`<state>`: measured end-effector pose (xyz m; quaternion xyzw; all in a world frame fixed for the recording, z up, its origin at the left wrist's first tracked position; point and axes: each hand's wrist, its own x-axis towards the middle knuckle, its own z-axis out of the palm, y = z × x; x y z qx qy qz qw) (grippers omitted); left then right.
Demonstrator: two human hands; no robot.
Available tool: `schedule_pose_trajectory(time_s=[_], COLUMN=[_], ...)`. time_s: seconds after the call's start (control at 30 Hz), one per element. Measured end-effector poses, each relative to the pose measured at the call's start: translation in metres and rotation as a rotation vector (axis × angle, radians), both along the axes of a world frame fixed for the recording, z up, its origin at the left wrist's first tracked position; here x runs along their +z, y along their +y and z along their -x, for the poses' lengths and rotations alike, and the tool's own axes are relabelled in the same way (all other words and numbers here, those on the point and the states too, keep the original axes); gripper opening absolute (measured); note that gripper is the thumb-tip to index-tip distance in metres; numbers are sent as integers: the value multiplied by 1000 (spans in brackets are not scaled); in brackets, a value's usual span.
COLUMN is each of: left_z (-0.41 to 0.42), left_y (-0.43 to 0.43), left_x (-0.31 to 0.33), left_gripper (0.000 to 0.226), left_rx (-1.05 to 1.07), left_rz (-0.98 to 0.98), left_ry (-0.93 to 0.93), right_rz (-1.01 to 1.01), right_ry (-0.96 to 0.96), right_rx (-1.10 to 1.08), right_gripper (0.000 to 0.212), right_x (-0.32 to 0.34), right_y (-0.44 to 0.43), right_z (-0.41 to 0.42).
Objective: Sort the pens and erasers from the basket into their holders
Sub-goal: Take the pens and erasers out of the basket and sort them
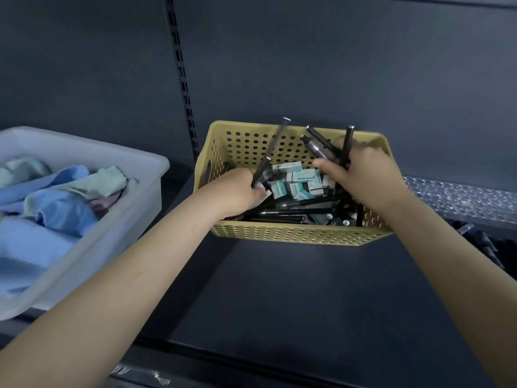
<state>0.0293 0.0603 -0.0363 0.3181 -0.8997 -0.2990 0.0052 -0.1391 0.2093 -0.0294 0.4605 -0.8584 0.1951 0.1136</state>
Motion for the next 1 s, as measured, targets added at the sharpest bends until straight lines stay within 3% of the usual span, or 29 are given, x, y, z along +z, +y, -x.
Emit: schedule_pose_trajectory(time_s=[0.1, 0.27, 0.47, 0.67, 0.73, 1.0], left_z=[1, 4, 14, 22, 21, 22], left_y=[-1, -5, -17, -25, -24, -28], left_x=[2, 6, 17, 22, 23, 27], left_gripper=[30, 21, 33, 27, 25, 21], left_rx=[71, 115, 152, 208, 186, 76], left_rz=[-52, -203, -388, -653, -657, -669], left_ry=[90, 280, 497, 624, 607, 617], right_rz=[64, 138, 507, 950, 1040, 1207], right_ry=[-147, -274, -519, -1046, -1172, -1249], right_rx=[76, 156, 59, 23, 30, 78], right_gripper=[43, 18, 32, 9, 9, 6], right_x=[3, 12, 23, 25, 26, 45], right_y=[-1, -4, -23, -40, -43, -41], right_z=[0, -3, -9, -16, -15, -9])
